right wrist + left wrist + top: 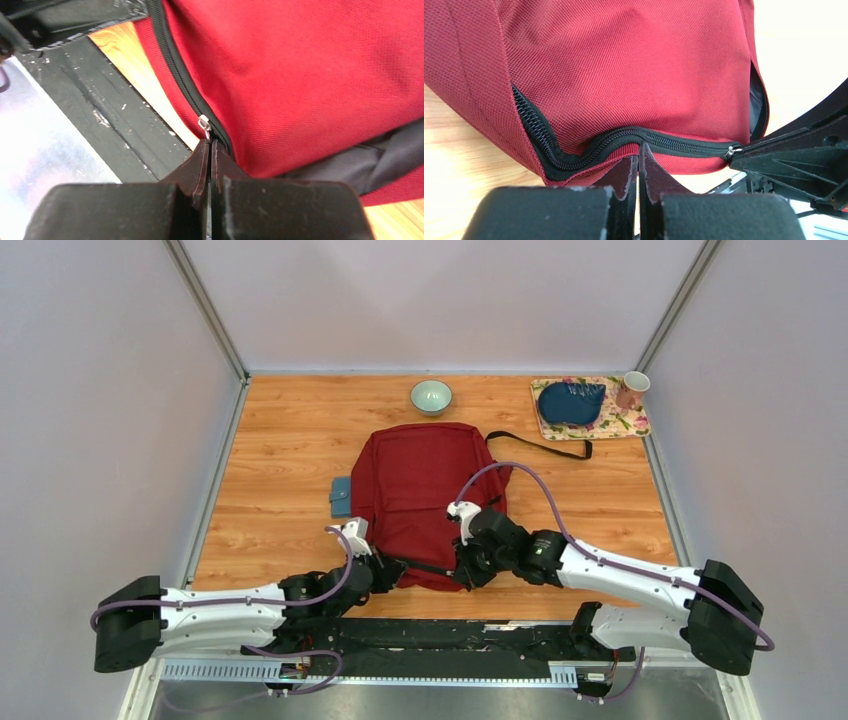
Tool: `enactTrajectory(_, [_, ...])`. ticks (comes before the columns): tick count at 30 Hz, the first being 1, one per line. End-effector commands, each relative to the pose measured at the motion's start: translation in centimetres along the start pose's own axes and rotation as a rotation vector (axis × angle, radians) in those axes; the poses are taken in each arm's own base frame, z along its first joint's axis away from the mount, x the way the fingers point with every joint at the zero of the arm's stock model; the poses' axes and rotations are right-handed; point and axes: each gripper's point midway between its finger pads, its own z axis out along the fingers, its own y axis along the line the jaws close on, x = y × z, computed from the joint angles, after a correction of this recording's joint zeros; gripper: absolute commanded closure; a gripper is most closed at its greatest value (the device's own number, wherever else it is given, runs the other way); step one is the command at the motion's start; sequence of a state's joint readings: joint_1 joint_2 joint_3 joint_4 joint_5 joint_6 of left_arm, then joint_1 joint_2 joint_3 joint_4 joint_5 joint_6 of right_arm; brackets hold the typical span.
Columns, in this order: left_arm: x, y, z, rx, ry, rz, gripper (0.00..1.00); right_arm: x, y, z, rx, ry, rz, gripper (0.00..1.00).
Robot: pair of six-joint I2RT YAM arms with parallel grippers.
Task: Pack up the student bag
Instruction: Zip the student bag at the center of the board.
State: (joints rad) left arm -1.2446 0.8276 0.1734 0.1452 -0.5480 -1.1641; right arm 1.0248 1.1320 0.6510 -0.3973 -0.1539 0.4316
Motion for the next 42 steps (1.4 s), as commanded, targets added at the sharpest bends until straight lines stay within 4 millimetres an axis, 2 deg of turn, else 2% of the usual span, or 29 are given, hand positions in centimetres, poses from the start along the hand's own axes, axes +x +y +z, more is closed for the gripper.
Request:
enactTrajectory(1, [-1.0,3.8,-0.5,-0.139,-0.045,0.104,1.0,0.6,-3.0,0.0,0.143,0.029,0.024,1.0])
enactTrajectory(5, [-1.0,5.0,-1.0,-0.153,-0.053,0.109,1.0,0.4,-4.0,-0.3,0.178,0.008,0.048,1.0])
enactTrajectory(6, [-0.9,5.9,-1.2,-0.178,-0.05,0.121,1.0,0.3,-4.3,-0.4,0.188,0.0,0.06,1.0])
enactTrajectory(8, [-1.1,6.1,-1.5,-0.174,-0.061,0.114,1.0,-0.1,-4.9,-0.9,0.209,-0.028,0.082,1.0])
enactTrajectory(9, [-1.0,6.8,-1.6,-0.191,-0.062,0.126,1.0,-0.6,-5.6,-1.1,0.229,-0.051,0.1,1.0])
enactTrajectory(15, [-1.2,7.9,-2.3,-0.195,-0.074,0.129,1.0,-1.0,-8.4,-2.5,0.326,-0.117,0.173,1.0])
enactTrajectory(24, [-1.1,7.4,-2.4,-0.171,-0.055,0.148,1.0,-1.7,-11.2,-4.2,0.485,-0.191,0.24,1.0])
enactTrajectory(29, [-1.2,7.3,-2.6,-0.18,-0.051,0.161,1.0,-0.7,-11.4,-4.9,0.505,-0.137,0.214,1.0])
enactTrajectory(34, [-1.6,7.2,-2.8,-0.185,-0.053,0.174,1.0,-0.8,-9.1,-4.4,0.389,-0.079,0.208,1.0])
enactTrajectory(39, [-2.3,7.3,-3.2,-0.206,-0.058,0.217,1.0,-0.4,-9.4,-4.8,0.437,-0.029,0.23,1.0])
enactTrajectory(42, [-2.4,6.8,-3.3,-0.197,-0.051,0.231,1.0,-1.1,-10.3,-5.7,0.525,-0.042,0.262,1.0])
